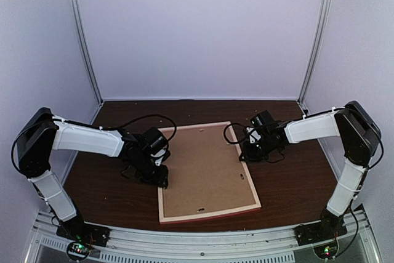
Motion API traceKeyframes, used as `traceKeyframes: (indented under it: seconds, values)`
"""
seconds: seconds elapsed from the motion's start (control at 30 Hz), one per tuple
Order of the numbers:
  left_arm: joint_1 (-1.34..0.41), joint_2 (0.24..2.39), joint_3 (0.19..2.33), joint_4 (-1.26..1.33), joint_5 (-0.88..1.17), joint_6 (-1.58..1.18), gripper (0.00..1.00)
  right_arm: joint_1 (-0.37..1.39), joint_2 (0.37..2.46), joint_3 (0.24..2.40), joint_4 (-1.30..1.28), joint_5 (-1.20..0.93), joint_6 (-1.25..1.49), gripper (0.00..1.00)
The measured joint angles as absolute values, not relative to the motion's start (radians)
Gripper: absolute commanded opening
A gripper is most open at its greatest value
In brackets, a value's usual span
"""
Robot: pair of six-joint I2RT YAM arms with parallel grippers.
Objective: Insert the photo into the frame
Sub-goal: Press the fastener onto the backboard.
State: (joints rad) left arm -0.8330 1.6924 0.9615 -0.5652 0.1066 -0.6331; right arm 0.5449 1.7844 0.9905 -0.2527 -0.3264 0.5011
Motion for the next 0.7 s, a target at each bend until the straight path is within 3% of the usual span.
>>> traceKeyframes:
  seconds: [0.13,0.4,0.7]
  values:
    - [-0.833,1.692,0.965,-0.583,0.121,-0.619,0.47,0.545,1.785,0.991,-0.25,-0.329,0.499,0.14]
    - [-0.833,1.69,0.979,-0.666,0.124,-0.593,0.7,0.545,1.786,0.991,-0.247,-0.335,0.498,0.14]
    - [-0.833,1.657,0.987,-0.71,0.115,-0.593,0.64,0.545,1.788,0.991,-0.246,-0.338,0.497,0.14]
